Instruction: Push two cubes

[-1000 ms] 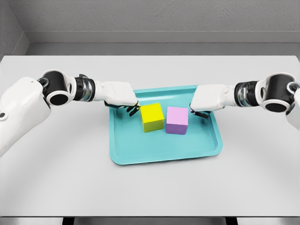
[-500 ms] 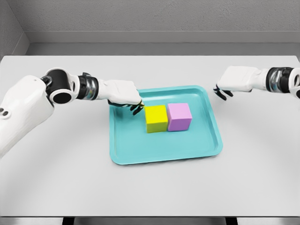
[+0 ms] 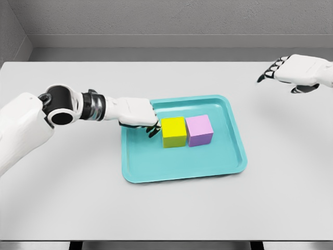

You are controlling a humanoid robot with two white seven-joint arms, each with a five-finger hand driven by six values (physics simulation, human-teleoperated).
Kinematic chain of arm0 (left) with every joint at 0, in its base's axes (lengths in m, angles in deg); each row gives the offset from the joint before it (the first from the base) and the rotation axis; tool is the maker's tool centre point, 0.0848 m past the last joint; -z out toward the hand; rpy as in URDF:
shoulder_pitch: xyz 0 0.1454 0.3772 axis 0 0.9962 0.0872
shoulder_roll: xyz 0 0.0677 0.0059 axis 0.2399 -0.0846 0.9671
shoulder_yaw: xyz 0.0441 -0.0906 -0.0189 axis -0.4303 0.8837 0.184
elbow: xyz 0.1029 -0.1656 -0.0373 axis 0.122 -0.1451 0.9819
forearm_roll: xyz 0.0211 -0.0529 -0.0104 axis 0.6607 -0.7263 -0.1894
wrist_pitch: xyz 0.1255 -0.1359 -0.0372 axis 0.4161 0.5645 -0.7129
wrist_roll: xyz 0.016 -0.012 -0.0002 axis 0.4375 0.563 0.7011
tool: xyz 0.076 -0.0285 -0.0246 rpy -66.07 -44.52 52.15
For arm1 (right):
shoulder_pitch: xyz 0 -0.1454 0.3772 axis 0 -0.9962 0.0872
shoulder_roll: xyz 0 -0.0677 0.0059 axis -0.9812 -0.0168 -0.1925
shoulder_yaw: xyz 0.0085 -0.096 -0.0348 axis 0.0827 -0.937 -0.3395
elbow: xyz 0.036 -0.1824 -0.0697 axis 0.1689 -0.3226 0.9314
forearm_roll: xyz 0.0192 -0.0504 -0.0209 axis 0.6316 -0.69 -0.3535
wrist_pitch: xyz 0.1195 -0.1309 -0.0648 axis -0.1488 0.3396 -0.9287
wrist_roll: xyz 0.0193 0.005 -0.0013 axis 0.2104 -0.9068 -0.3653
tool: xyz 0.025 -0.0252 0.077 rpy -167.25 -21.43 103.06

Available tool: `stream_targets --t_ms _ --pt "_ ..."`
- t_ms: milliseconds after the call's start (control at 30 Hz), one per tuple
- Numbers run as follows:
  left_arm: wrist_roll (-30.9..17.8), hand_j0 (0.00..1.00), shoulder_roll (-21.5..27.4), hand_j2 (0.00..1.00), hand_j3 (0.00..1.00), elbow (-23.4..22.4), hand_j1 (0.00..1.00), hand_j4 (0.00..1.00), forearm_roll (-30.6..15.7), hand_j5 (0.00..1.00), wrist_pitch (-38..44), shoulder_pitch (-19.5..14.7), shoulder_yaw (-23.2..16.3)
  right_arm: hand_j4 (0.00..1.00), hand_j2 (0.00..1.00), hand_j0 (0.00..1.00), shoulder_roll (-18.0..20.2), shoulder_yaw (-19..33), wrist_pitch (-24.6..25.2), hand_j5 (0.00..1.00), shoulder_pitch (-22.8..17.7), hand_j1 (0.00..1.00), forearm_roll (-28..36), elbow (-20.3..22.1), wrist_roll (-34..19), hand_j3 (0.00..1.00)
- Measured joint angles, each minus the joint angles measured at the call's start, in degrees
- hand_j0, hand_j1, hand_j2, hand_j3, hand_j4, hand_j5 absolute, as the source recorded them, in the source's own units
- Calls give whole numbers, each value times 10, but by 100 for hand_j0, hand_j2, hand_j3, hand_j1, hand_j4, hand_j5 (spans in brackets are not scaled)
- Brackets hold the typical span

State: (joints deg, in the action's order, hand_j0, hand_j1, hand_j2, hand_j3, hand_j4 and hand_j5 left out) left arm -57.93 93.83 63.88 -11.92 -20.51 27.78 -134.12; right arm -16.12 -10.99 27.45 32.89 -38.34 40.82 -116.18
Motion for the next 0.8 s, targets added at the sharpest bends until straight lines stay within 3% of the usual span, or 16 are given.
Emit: stream_targets --t_ms 100,433,800 --pt "0 34 2 34 34 2 34 34 -1 34 0 2 0 100 100 100 6 2 0 100 0 100 6 0 0 100" --pt "0 34 -27 34 34 -51 34 34 22 34 0 3 -6 100 100 100 11 2 0 100 0 100 17 0 0 100" --pt "0 35 -48 35 35 -57 35 35 36 35 3 0 -16 100 100 100 11 2 0 100 0 100 17 0 0 100"
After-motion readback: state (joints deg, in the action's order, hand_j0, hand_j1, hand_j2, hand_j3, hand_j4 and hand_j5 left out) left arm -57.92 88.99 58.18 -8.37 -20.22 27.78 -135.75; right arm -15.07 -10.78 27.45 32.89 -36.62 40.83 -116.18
